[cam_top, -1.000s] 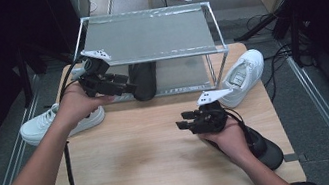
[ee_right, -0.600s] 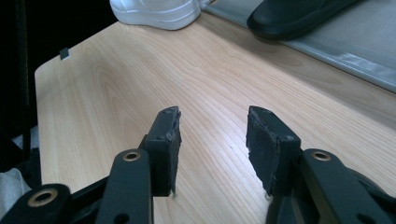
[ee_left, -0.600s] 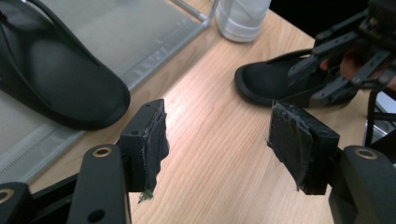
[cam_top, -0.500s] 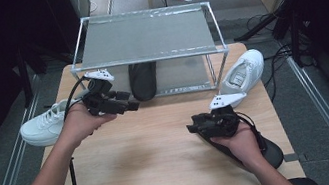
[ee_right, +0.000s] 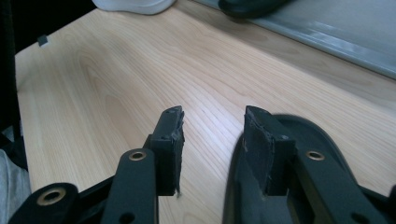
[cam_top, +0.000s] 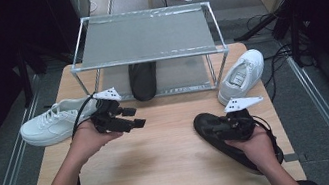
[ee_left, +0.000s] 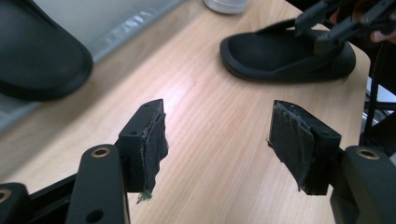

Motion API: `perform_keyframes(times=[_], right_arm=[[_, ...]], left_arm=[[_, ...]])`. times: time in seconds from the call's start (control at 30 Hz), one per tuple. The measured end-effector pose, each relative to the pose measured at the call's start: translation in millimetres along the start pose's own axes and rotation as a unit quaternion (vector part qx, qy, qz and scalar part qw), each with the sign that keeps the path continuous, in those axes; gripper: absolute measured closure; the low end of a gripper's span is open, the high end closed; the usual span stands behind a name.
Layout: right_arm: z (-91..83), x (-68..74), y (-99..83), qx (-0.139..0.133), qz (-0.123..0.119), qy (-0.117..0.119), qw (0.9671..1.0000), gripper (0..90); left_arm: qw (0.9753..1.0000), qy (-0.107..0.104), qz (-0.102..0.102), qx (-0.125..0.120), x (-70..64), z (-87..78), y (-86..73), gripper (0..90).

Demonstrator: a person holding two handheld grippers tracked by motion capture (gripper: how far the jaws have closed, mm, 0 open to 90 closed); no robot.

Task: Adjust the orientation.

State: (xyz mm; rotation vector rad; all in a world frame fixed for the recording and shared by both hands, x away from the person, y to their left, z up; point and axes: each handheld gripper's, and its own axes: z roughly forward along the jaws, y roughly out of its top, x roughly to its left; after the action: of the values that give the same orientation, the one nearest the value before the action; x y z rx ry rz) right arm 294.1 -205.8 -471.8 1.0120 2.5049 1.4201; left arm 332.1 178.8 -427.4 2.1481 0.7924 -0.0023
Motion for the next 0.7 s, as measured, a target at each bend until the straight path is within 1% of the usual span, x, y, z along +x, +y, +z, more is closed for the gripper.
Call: perform_keyframes(times=[0.03,0.07,0.13,0.17,0.2,0.27,0.33,0.37,0.4,0.53,0.57,0.6,0.67,0.7], right_arm=[[0.0,0.0,0.0,0.0,0.0,0.0,1.0,59.5],[-5.5,-2.2,-4.0,0.004,0.002,-0.007,1.0,60.0],[-11.2,-4.9,-8.4,0.007,0.003,-0.016,0.9998,60.1],[-11.2,-4.9,-8.4,0.007,0.003,-0.016,0.9998,60.1],[-16.7,-7.6,-12.9,0.007,0.011,-0.024,0.9996,60.1],[-21.4,-8.9,-16.7,0.008,0.018,-0.029,0.9994,60.1],[-24.7,-9.3,-19.6,0.011,0.02,-0.033,0.9992,60.3],[-25.5,-9.5,-21.1,0.012,0.021,-0.033,0.9992,60.5],[-25.9,-9.5,-22.3,0.015,0.023,-0.033,0.9991,60.5],[-24.7,-9.7,-29.4,0.028,0.026,-0.032,0.9987,61.0],[-24.7,-9.7,-29.4,0.028,0.026,-0.032,0.9987,61.0],[-23.9,-9.8,-32.8,0.037,0.027,-0.034,0.9984,61.2],[-23.7,-9.9,-35.8,0.046,0.031,-0.034,0.9979,62.6],[-23.7,-9.9,-35.8,0.046,0.031,-0.034,0.9979,62.6]], left_arm=[[1.0,0.0,0.0,0.0,0.0,0.0,0.0,36.5],[1.0,-0.001,0.0,0.0,-1.5,2.2,-2.9,36.5],[0.9999,-0.009,-0.009,-0.009,-1.8,3.8,-6.2,36.5],[0.9999,-0.009,-0.009,-0.009,-1.8,3.8,-6.2,36.5],[0.9998,-0.011,-0.014,-0.009,-2.0,4.8,-7.3,36.6],[1.0,-0.006,-0.004,0.001,-3.8,9.1,-7.8,36.7],[1.0,-0.006,0.002,0.001,-5.0,12.1,-7.3,36.8],[1.0,-0.006,0.002,0.001,-5.0,12.1,-7.3,36.9],[0.9999,-0.012,0.002,-0.005,-5.4,14.3,-6.3,37.2],[0.9996,-0.02,0.008,-0.02,-5.7,17.2,-4.1,37.7],[0.9996,-0.02,0.008,-0.02,-5.7,17.2,-4.1,37.8],[0.9995,-0.021,0.011,-0.02,-5.1,19.1,-3.4,37.8],[0.9995,-0.021,0.009,-0.02,-3.7,21.3,-3.3,37.9],[0.9995,-0.021,0.009,-0.02,-3.7,21.3,-3.3,37.9]])
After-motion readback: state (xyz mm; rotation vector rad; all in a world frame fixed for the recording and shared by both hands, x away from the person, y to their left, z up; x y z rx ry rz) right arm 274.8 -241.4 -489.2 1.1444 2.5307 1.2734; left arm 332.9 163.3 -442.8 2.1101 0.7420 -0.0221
